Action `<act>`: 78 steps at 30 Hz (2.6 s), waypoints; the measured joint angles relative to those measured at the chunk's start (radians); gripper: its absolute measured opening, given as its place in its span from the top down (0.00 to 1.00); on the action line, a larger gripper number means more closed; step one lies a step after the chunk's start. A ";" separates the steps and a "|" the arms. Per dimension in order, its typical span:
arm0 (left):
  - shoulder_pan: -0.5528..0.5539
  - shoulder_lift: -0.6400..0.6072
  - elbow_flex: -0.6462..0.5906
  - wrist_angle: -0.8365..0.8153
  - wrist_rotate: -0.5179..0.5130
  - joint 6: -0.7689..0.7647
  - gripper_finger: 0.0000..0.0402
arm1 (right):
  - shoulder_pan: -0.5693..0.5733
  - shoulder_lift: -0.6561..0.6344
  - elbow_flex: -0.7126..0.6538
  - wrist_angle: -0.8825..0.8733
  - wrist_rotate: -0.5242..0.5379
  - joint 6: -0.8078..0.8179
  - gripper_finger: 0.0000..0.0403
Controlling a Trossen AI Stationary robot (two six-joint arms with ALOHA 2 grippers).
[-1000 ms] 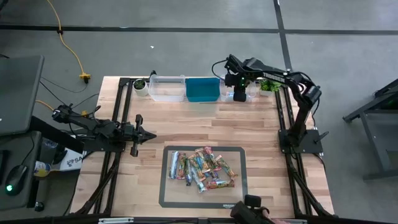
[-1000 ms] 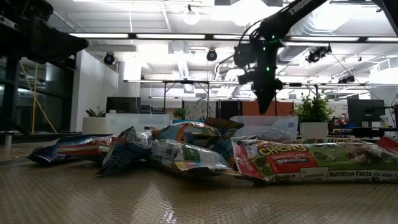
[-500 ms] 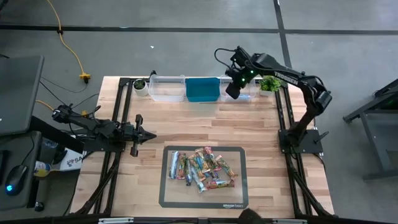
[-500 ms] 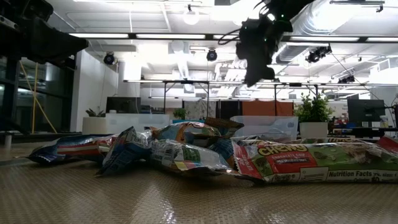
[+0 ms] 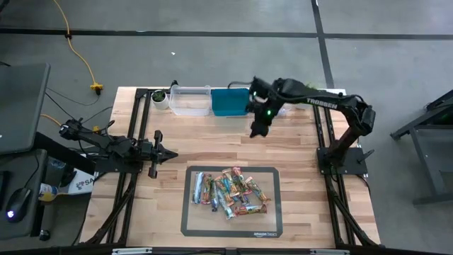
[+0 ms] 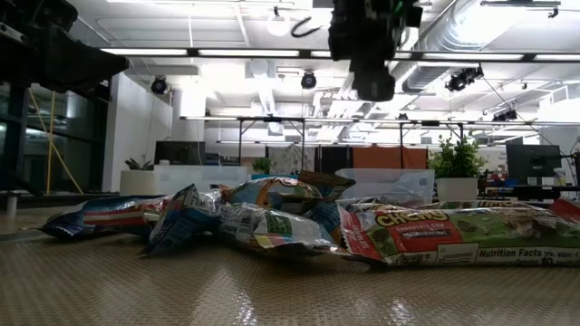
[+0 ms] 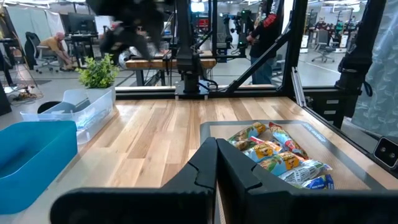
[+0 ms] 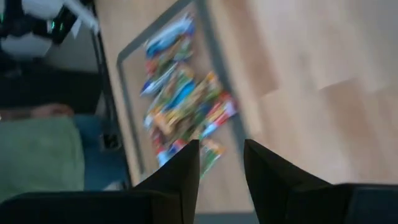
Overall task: Pick and place Granola Bars by type
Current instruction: Put the yellow granola bar into the blue bin
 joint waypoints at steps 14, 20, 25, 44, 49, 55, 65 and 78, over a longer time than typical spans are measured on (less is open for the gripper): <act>0.000 0.000 0.000 0.000 0.000 0.000 1.00 | 0.418 0.000 0.000 -0.053 0.228 0.377 0.73; 0.000 0.000 0.000 0.000 0.000 0.000 1.00 | 0.552 0.001 0.000 -0.053 0.386 0.618 0.73; 0.000 0.000 0.000 0.000 0.000 0.000 1.00 | 0.637 0.021 0.000 -0.048 0.521 0.773 0.73; 0.000 0.000 0.000 0.000 0.000 0.000 1.00 | 0.765 0.198 -0.001 -0.051 0.678 0.911 0.73; 0.000 0.000 0.000 0.000 0.000 0.000 1.00 | 0.764 0.216 -0.001 -0.048 0.668 0.911 0.73; 0.000 0.000 0.000 0.000 0.000 0.000 1.00 | 0.764 0.216 -0.001 -0.044 0.657 0.911 0.73; 0.000 0.000 0.000 0.000 0.000 0.000 1.00 | 0.759 0.235 -0.002 -0.022 0.666 0.914 0.52; 0.000 0.000 0.000 0.000 0.000 0.000 1.00 | 0.748 0.318 -0.002 -0.008 0.583 0.960 0.40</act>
